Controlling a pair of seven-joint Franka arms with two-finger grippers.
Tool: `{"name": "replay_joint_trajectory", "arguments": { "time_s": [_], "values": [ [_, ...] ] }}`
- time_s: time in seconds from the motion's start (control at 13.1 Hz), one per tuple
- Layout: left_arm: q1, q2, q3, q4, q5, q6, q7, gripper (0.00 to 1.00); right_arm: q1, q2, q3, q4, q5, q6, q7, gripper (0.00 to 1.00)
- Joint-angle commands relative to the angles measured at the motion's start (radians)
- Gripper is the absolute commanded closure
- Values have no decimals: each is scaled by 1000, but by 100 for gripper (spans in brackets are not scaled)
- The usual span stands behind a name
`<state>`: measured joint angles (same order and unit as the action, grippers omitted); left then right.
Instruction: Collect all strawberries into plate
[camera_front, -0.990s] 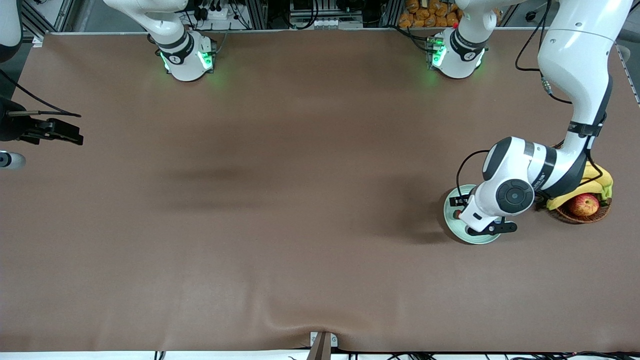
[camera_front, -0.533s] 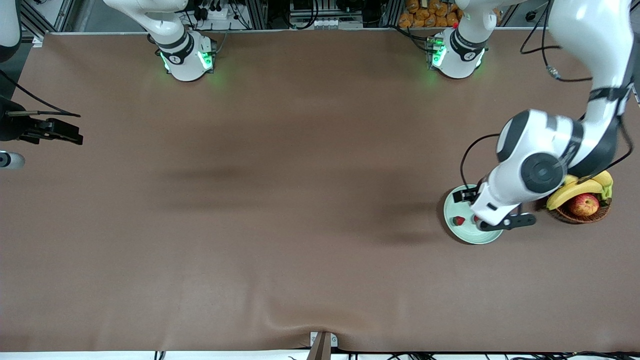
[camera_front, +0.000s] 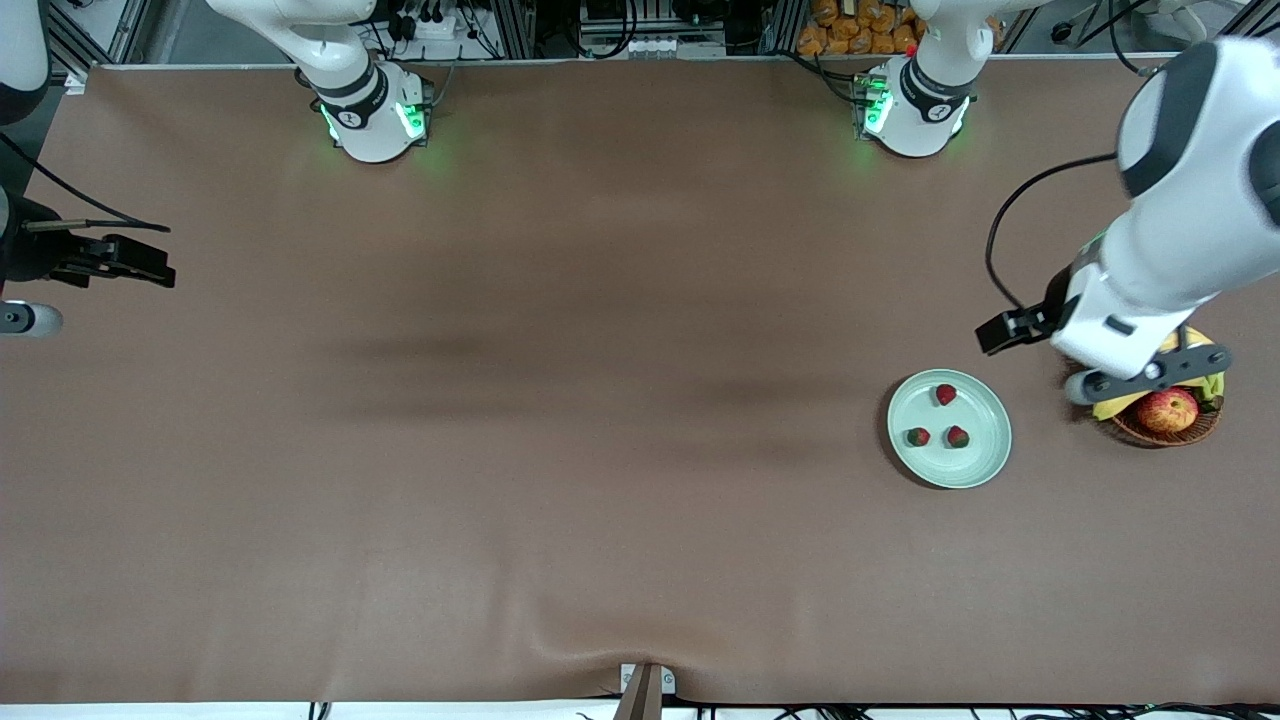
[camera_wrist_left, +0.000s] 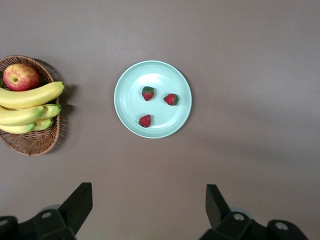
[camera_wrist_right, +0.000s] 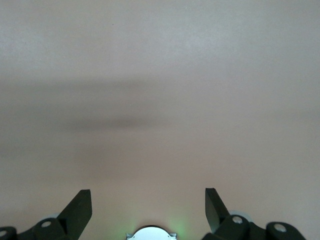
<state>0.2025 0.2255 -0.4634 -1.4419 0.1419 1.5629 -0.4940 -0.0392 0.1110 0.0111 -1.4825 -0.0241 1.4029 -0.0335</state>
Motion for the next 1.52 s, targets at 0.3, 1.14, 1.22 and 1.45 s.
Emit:
{"name": "replay_joint_trajectory", "arguments": {
  "time_s": [0.3,1.14,1.22,1.45],
  "values": [
    [90,-124,-6,-3,-105,-78,164,0,18,-4,-3,11,9,-33,0,0],
    [-253,-264,394,-138,-148,-72,267,0,10,-4,-16,18,3,-33,-2,0],
    [-259,-287,394,-167,-148,-66,272,0,7,-4,-17,18,4,-35,-2,0],
    [-261,-321,396,-204,-148,-50,278,0,4,-4,-11,27,6,-33,0,0]
  ]
}}
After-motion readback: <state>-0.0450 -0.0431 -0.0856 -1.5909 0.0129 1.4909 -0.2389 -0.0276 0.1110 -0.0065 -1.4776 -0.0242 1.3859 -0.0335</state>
